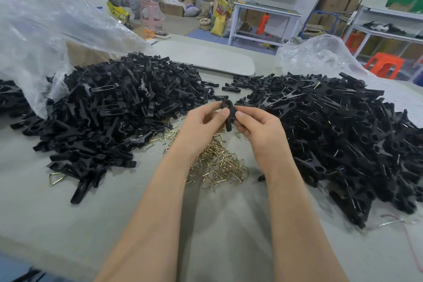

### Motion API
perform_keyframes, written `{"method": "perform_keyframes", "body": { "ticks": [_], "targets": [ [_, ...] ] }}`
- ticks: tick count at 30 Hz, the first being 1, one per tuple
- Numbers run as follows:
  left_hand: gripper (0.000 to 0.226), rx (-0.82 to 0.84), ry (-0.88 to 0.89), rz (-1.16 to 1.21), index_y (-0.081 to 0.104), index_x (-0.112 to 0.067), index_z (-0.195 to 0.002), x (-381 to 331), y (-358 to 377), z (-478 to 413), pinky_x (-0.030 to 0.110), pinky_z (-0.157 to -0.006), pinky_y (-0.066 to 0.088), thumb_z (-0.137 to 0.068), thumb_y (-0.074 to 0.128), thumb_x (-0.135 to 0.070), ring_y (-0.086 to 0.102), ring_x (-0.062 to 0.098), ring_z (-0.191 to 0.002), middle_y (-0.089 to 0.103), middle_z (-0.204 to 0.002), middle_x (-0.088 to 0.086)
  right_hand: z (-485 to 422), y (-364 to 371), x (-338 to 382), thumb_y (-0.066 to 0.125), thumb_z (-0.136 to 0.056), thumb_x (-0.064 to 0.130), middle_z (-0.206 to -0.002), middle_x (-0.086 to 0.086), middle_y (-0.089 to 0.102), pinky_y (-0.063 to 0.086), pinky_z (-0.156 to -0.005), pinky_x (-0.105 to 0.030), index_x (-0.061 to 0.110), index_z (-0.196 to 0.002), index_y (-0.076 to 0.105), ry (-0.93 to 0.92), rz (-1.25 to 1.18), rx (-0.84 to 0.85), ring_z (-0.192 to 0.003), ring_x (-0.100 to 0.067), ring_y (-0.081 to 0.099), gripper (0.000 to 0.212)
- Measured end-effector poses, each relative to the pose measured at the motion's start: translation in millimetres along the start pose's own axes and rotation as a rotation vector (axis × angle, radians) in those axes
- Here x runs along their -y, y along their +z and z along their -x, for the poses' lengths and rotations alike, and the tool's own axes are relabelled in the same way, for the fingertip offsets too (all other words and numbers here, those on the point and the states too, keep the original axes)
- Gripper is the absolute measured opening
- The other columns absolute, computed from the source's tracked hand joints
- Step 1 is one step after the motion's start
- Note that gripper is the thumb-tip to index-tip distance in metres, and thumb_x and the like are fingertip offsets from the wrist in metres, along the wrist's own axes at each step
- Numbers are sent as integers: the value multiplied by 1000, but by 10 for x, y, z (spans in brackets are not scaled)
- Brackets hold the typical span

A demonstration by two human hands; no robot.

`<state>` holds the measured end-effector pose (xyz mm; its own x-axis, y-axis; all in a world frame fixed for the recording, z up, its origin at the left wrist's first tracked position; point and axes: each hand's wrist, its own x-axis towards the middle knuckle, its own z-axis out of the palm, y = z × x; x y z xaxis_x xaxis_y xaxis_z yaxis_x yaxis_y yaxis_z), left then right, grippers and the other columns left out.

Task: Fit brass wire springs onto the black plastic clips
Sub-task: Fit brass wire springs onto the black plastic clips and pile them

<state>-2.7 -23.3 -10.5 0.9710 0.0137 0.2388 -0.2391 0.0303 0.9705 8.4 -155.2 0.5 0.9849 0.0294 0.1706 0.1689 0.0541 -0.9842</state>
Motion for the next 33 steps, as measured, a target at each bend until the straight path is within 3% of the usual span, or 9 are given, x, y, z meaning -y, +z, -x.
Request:
{"method": "perform_keyframes", "body": {
  "ticks": [4, 9, 12, 14, 18, 22, 25, 29, 33],
  "targets": [
    [19, 113, -107, 208, 66, -26, -108, -15, -54, 9, 28, -86, 52, -92, 59, -21, 58, 15, -91, 63, -91, 3, 2, -53, 25, 52, -91, -3, -77, -4, 74, 53, -65, -19, 11, -84, 73, 82, -264, 189, -71, -11, 68, 27],
    [25, 48, -113, 418, 67, -11, -98, -43, -89, 1, 21, -80, 53, -75, 67, -22, 63, 11, -84, 68, -88, 2, -23, 18, 9, 62, -88, 6, -74, -4, 71, 54, -63, -20, 7, -93, 60, 199, -349, 26, -66, -11, 66, 5],
    [28, -180, -164, 785, 63, -3, -99, -67, -182, -43, 18, -75, 54, -73, 68, -13, 68, 11, -86, 70, -92, 6, -9, 29, -40, 70, -85, 30, -91, 2, 70, 53, -73, -24, 11, -108, 59, 88, 220, -30, -82, -9, 66, 32],
    [32, -332, -190, 1042, 63, 1, -102, -61, -257, -60, 18, -73, 55, -72, 69, -8, 70, 13, -88, 70, -97, 10, 53, 85, -62, 71, -80, 43, -104, 10, 62, 49, -79, -24, 20, -116, 57, 77, 717, 176, -91, -6, 60, 45],
    [34, -410, -239, 1313, 63, 8, -103, -69, -282, -43, 18, -64, 56, -70, 68, -1, 69, 18, -86, 67, -100, 17, 129, 365, -211, 70, -84, 29, -102, 2, 56, 38, -76, -23, 17, -118, 58, 27, 1084, 355, -88, -14, 51, 39],
    [21, -448, -282, 1380, 61, 4, -102, -42, -283, -53, 21, -64, 58, -83, 64, -5, 67, 17, -79, 63, -94, 15, 108, 365, -196, 58, -93, 29, -81, 6, 64, 43, -67, -24, 20, -97, 68, -26, 951, 180, -73, -11, 58, 14],
    [17, -449, -346, 1295, 63, -3, -101, -2, -283, -56, 18, -66, 53, -89, 63, -16, 59, 9, -77, 66, -87, 6, 86, 292, -122, 55, -94, 27, -73, 2, 66, 49, -70, -31, 13, -82, 68, -1, 779, 115, -71, -15, 61, 23],
    [24, -384, -386, 1270, 63, 1, -104, 1, -272, -69, 18, -64, 55, -84, 65, -10, 60, 11, -82, 66, -92, 10, 64, 209, -87, 50, -97, 29, -83, -17, 69, 51, -82, -50, -3, -96, 67, 6, 665, 105, -77, -32, 61, 36],
    [42, -181, -423, 1267, 61, 7, -111, -29, -210, -45, 19, -63, 57, -70, 67, -4, 67, 18, -88, 68, -98, 18, 13, 123, -98, 61, -91, 10, -72, 3, 64, 58, -67, -27, 6, -106, 67, 70, 384, 13, -59, -4, 60, 17]
  ]
}}
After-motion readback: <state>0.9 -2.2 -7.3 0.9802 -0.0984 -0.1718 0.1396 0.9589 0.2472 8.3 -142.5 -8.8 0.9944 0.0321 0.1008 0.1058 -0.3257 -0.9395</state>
